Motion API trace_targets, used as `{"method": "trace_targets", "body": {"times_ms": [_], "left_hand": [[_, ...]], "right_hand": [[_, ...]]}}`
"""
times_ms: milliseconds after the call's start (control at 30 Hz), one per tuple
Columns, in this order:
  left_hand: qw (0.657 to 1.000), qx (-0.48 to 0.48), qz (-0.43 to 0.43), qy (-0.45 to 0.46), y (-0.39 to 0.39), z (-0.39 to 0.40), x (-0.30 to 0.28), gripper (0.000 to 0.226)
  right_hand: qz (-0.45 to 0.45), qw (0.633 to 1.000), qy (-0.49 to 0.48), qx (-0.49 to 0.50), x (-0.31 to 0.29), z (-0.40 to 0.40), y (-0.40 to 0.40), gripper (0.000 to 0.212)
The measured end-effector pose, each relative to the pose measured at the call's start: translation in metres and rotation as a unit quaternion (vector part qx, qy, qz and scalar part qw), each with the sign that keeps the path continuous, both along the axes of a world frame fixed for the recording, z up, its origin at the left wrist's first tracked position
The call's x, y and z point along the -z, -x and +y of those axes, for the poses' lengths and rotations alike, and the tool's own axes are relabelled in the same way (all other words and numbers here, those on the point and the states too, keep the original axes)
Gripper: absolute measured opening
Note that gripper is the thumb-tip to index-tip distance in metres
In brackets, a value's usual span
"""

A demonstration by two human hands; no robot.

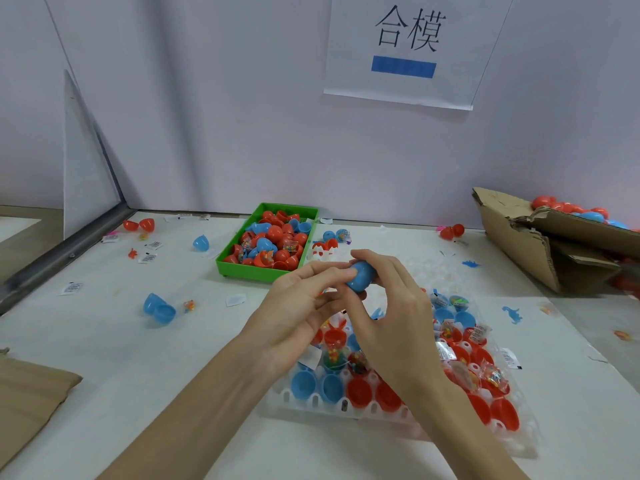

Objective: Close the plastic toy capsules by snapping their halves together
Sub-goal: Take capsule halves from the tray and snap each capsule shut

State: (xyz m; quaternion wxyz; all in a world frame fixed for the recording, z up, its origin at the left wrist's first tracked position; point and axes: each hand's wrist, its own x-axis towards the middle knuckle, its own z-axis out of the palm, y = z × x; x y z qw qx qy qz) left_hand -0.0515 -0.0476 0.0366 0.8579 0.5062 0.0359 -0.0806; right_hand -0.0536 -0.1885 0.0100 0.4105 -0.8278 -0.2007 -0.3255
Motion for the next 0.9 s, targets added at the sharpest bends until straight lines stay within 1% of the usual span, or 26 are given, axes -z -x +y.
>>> {"method": "trace_targets", "body": {"times_ms": [100,200,267,433,533,600,667,700,733,800,833,900], "left_hand": [[0.999,0.028,0.016,0.019,0.000,0.000,-0.001,0.038],[0.994,0.083,0.048,0.056,0.002,0.000,-0.001,0.028],[0.989,0.109,0.065,0.073,0.003,0.000,-0.001,0.025],[0.989,0.105,0.069,0.075,0.004,0.001,-0.001,0.034],[0.993,0.090,0.051,0.060,0.002,0.001,0.001,0.040],[0.998,0.065,0.014,0.015,0.001,0.001,0.002,0.036],[0.997,0.020,-0.046,-0.062,0.001,0.000,0.003,0.029],[0.990,-0.014,-0.086,-0.114,0.001,0.000,0.004,0.026],[0.975,-0.054,-0.129,-0.172,0.001,0.000,0.005,0.023],[0.935,-0.113,-0.205,-0.267,-0.002,0.002,0.006,0.022],[0.920,-0.120,-0.233,-0.290,-0.002,0.004,0.006,0.024],[0.906,-0.111,-0.267,-0.309,-0.003,0.006,0.006,0.030]], "right_hand": [[-0.006,1.000,-0.015,0.001,0.000,-0.001,-0.001,0.037],[-0.006,1.000,-0.013,-0.009,-0.001,-0.004,-0.002,0.036],[-0.008,1.000,-0.001,-0.016,-0.002,-0.005,-0.002,0.037],[-0.006,1.000,0.026,-0.017,-0.003,-0.007,-0.004,0.035],[-0.009,0.999,0.029,-0.019,-0.002,-0.008,-0.004,0.036],[-0.004,0.999,0.029,-0.034,-0.003,-0.009,-0.006,0.037],[0.013,0.998,0.038,-0.055,-0.003,-0.010,-0.007,0.044],[0.027,0.996,0.041,-0.068,-0.003,-0.011,-0.007,0.049],[0.043,0.995,0.034,-0.089,-0.003,-0.011,-0.007,0.054],[0.078,0.986,-0.028,-0.144,-0.004,-0.014,-0.008,0.057],[0.092,0.979,-0.075,-0.165,-0.005,-0.015,-0.008,0.055],[0.113,0.965,-0.156,-0.179,-0.010,-0.018,-0.009,0.043]]}}
